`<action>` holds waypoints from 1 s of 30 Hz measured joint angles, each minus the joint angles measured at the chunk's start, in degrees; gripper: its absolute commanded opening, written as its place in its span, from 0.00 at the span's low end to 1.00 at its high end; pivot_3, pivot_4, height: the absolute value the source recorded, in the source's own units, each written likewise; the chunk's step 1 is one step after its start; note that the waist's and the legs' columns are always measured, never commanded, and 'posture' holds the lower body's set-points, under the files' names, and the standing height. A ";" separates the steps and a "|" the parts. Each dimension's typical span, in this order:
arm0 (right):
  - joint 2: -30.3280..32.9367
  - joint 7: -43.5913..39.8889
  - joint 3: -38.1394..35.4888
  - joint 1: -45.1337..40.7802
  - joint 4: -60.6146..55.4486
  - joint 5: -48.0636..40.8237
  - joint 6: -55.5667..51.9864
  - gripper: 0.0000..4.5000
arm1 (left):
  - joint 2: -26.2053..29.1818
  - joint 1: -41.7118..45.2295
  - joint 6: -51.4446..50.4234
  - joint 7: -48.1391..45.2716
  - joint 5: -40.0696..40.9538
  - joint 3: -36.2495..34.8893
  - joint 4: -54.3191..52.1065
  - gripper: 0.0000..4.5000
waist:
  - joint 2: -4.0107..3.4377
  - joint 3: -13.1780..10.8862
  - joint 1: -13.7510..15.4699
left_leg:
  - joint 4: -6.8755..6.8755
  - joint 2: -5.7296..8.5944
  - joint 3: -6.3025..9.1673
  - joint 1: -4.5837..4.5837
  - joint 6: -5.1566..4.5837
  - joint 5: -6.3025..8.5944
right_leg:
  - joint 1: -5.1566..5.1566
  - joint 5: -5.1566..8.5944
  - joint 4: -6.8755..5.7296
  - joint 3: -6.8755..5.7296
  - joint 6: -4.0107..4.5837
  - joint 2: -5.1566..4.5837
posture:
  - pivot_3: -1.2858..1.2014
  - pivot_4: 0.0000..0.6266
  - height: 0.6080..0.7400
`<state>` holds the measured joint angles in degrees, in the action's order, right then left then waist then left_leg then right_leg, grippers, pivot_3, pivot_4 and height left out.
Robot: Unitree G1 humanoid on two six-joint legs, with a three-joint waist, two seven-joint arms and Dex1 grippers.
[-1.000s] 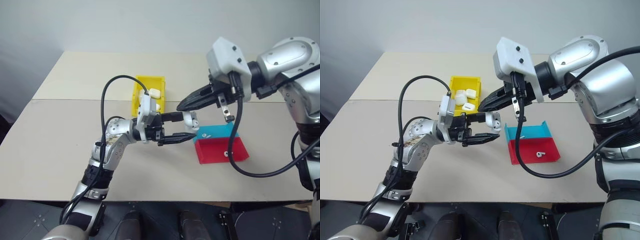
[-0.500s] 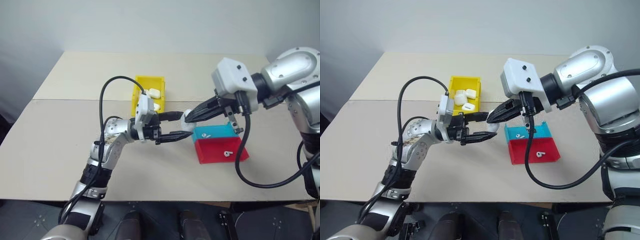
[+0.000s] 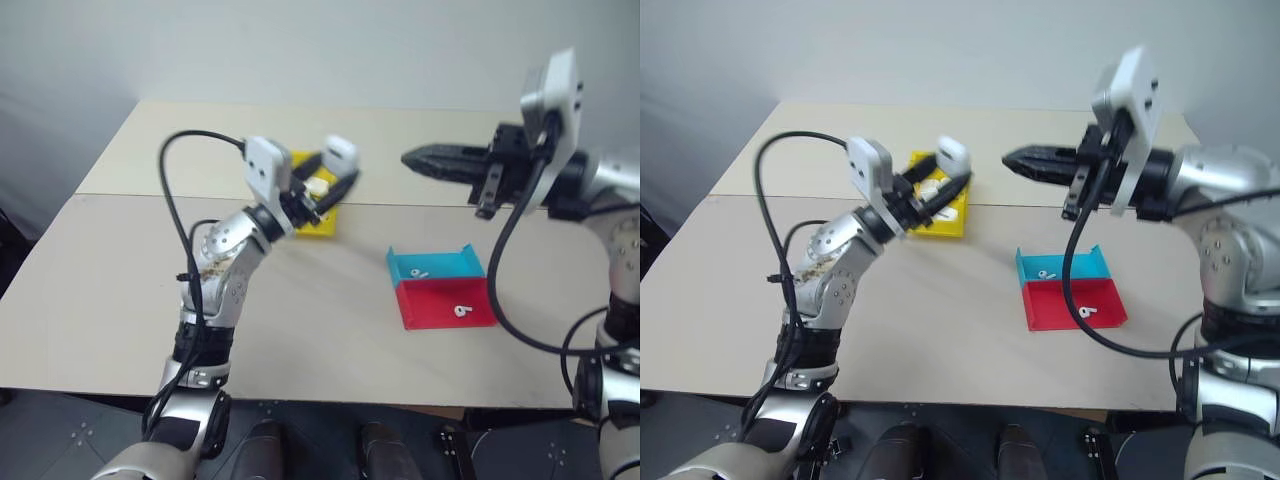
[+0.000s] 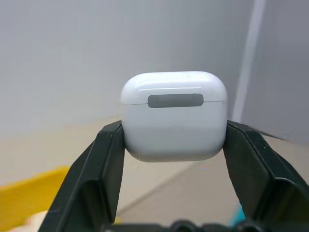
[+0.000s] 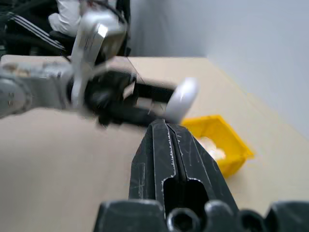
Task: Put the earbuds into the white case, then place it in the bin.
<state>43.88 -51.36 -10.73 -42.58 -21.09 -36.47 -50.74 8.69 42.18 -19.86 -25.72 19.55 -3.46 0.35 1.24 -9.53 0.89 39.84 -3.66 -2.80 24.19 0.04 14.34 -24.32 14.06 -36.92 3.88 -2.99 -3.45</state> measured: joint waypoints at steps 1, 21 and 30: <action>-0.38 1.33 -0.04 1.57 -0.94 -0.14 -0.19 0.00 | -0.28 1.14 0.03 2.59 -0.82 -0.80 1.16 0.62 | 0.00 0.00 -0.04 | 0.00 0.00 0.01 0.00 0.00 0.00 | 0.00 0.00 0.00 0.00 0.00 0.00 | 0.52 0.24 1.00; -5.17 14.34 3.04 2.53 -7.67 -2.85 -0.66 0.00 | -2.74 19.19 14.67 18.35 -17.04 2.55 49.50 0.83 | 0.00 0.00 -0.24 | -0.10 0.06 -0.01 0.09 0.01 0.00 | -0.03 0.00 0.15 -0.02 -0.01 0.01 | 0.52 0.24 1.00; -4.49 15.23 4.60 5.21 -7.78 -1.40 -0.41 0.00 | -1.92 18.00 21.34 17.19 -17.07 1.27 49.98 0.99 | 0.00 0.00 -0.28 | -0.10 0.04 -0.02 0.09 0.01 -0.01 | -0.03 0.00 0.14 -0.02 -0.01 0.01 | 0.52 0.24 1.00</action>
<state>39.40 -36.14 -6.13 -37.36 -28.87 -37.87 -51.15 6.77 60.19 1.48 -8.53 2.49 -2.19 50.33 1.24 -9.53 0.60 39.74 -3.62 -2.82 24.28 0.05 14.33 -24.35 14.06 -36.79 3.86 -3.00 -3.44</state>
